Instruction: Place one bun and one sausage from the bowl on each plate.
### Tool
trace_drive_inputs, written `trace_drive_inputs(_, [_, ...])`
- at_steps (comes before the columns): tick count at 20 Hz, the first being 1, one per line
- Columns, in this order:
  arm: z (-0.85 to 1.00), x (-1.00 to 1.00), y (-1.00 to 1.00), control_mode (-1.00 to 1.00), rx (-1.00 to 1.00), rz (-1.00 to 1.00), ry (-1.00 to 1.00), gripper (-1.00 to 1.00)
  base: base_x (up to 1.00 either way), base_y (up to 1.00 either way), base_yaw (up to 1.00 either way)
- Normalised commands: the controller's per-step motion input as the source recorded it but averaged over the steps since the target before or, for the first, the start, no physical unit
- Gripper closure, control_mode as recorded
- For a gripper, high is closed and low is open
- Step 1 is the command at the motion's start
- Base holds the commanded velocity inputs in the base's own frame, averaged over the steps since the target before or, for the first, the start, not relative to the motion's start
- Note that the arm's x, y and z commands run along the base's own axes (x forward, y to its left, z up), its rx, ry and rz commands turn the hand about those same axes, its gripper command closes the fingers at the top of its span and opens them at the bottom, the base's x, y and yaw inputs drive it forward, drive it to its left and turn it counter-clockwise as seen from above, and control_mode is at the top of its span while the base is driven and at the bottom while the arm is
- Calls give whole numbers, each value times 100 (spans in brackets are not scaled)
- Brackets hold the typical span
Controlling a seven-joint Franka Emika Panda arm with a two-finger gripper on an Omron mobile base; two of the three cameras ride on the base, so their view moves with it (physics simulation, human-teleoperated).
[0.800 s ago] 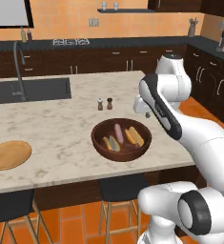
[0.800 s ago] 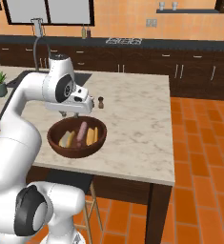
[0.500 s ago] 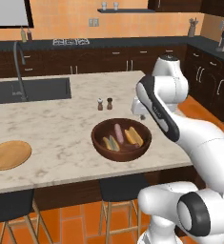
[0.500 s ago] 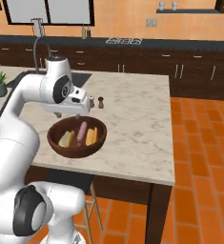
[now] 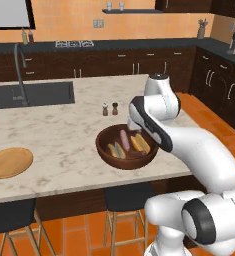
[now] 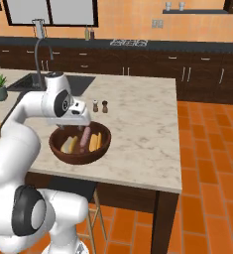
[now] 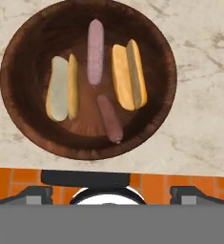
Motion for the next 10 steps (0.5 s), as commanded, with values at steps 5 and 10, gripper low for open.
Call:
trace_drive_inputs(5, [-47,69,21,-100,0,0,0,-100,0,0,0])
trace_drive_inputs(10, [-47,74,22,-100,0,0,0,-100,0,0,0])
